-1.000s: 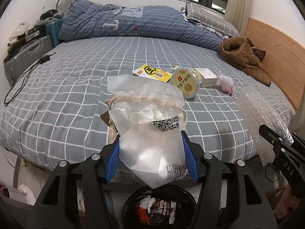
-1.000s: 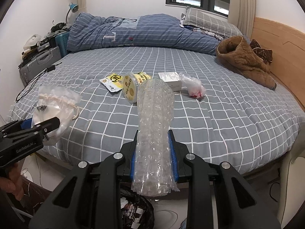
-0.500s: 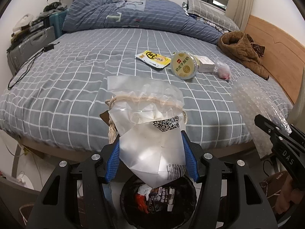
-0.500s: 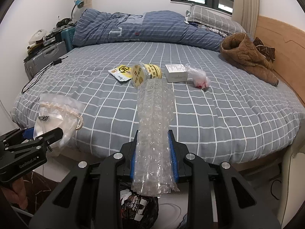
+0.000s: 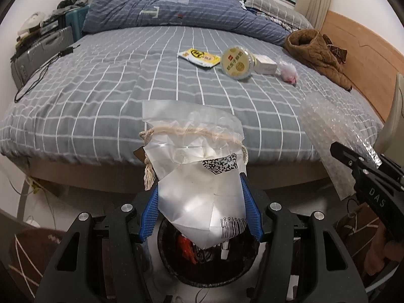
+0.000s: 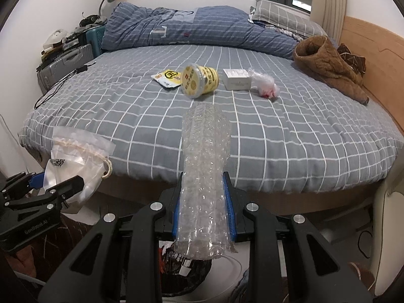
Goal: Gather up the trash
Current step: 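Carry the drawstring bag and bubble-wrap tube off the bed to the black bin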
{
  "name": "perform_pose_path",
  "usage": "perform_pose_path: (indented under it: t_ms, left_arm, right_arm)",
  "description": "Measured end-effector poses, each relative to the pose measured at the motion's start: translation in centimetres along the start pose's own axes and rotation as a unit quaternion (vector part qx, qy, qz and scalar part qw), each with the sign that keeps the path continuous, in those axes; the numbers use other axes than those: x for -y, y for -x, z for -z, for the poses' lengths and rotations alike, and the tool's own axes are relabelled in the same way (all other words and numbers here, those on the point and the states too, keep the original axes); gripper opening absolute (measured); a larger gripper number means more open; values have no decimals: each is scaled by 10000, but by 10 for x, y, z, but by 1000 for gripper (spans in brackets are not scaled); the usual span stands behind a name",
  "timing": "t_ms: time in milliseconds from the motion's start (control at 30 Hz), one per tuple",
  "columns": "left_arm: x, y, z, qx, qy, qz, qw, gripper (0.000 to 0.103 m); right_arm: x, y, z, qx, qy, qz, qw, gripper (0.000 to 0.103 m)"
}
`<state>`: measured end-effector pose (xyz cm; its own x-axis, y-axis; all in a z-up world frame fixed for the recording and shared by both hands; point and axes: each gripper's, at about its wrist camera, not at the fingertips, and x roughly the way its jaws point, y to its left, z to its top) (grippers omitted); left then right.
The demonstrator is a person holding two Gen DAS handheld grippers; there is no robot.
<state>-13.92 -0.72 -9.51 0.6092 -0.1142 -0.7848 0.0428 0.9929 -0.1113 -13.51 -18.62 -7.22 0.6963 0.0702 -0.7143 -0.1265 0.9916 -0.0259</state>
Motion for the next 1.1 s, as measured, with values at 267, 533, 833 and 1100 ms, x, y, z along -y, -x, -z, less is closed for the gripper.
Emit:
perform_pose_path:
  t_ms: [267,533,833,1100]
  left_arm:
    - [2,4,19,-236,45,-19,9997,57]
    - [0,5,35,-570,254,40,9980,57]
    - [2,-17,54,-833,174,126,9963,57]
    - [5,-59,64,-1131,41,29,9936,57]
  right_arm:
    - [4,1,20,-226,-36,61,9997,26]
    - [6,3,42,-499,-112,65,9987,26]
    - [-3,-10,65,-947,-68,-164,9953,26]
    - [-9,-53,83,-1525,-26,-389,9875,26]
